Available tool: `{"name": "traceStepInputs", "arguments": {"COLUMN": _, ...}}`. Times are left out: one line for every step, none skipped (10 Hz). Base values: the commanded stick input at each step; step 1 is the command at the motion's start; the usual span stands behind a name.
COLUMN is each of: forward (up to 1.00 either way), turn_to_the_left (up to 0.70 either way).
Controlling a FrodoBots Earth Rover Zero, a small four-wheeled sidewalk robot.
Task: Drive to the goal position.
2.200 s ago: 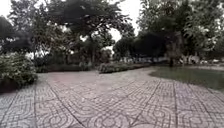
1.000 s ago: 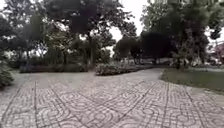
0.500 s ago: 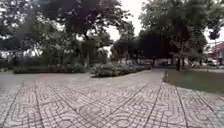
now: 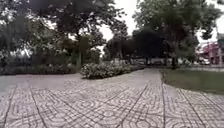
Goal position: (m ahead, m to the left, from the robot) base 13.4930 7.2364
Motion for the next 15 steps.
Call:
{"name": "traceStepInputs", "arguments": {"forward": 1.00, "turn_to_the_left": -0.27}}
{"name": "traceStepInputs", "arguments": {"forward": 1.00, "turn_to_the_left": -0.27}}
{"name": "traceStepInputs", "arguments": {"forward": 1.00, "turn_to_the_left": -0.27}}
{"name": "traceStepInputs", "arguments": {"forward": 1.00, "turn_to_the_left": -0.27}}
{"name": "traceStepInputs", "arguments": {"forward": 1.00, "turn_to_the_left": -0.25}}
{"name": "traceStepInputs", "arguments": {"forward": 1.00, "turn_to_the_left": -0.03}}
{"name": "traceStepInputs", "arguments": {"forward": 1.00, "turn_to_the_left": 0.00}}
{"name": "traceStepInputs", "arguments": {"forward": 1.00, "turn_to_the_left": 0.00}}
{"name": "traceStepInputs", "arguments": {"forward": 1.00, "turn_to_the_left": 0.00}}
{"name": "traceStepInputs", "arguments": {"forward": 1.00, "turn_to_the_left": 0.00}}
{"name": "traceStepInputs", "arguments": {"forward": 1.00, "turn_to_the_left": 0.00}}
{"name": "traceStepInputs", "arguments": {"forward": 1.00, "turn_to_the_left": 0.00}}
{"name": "traceStepInputs", "arguments": {"forward": 1.00, "turn_to_the_left": 0.00}}
{"name": "traceStepInputs", "arguments": {"forward": 1.00, "turn_to_the_left": 0.00}}
{"name": "traceStepInputs", "arguments": {"forward": 1.00, "turn_to_the_left": 0.00}}
